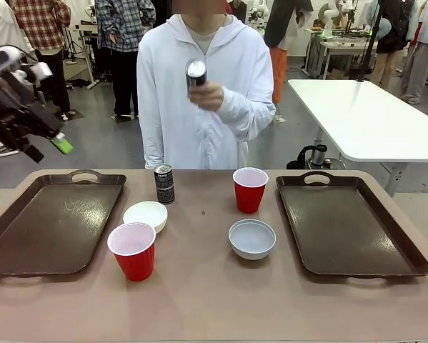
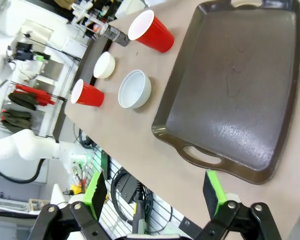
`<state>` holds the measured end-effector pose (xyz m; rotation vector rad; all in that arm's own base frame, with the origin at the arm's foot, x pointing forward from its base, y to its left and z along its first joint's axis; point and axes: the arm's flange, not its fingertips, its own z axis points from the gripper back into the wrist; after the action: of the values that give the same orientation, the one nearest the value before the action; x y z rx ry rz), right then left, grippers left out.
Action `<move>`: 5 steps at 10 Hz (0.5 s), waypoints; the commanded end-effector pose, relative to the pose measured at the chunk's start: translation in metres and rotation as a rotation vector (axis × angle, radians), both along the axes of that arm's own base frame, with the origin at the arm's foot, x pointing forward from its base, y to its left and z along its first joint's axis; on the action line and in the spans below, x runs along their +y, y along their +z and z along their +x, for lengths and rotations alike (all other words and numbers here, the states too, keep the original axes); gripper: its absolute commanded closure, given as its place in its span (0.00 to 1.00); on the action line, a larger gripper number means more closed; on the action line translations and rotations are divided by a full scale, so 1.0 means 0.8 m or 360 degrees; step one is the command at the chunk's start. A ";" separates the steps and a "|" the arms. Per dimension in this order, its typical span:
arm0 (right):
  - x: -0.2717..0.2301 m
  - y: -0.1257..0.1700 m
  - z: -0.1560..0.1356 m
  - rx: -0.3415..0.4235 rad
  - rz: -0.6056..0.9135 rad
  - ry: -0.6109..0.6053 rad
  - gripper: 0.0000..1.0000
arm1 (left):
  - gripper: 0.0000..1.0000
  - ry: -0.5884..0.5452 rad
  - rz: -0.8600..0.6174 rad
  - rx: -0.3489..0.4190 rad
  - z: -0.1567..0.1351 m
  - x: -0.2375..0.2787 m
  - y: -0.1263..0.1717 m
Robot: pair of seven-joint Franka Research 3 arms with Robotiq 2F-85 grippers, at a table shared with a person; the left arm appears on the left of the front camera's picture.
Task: Prepare tableware on both trays.
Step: Pick up a Picnic Bowl from the table and place it on a Handle tray.
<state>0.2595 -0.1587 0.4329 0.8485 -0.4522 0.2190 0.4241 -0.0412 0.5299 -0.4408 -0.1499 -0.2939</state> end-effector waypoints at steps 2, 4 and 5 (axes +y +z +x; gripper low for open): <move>-0.001 0.000 0.002 -0.0027 0.0033 0.0007 0.00 | 0.00 -0.0070 0.0399 -0.0005 0.008 -0.094 -0.036; -0.001 0.000 0.002 -0.0027 0.0033 0.0007 0.00 | 0.00 -0.0019 0.0509 -0.0078 0.020 -0.146 -0.070; -0.001 0.000 0.002 -0.0027 0.0033 0.0007 0.00 | 0.00 0.0034 0.0559 -0.0098 0.037 -0.161 -0.085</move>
<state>0.2594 -0.1588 0.4330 0.8485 -0.4520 0.2186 0.4360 -0.1679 0.4725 -0.1403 -0.1408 -0.3639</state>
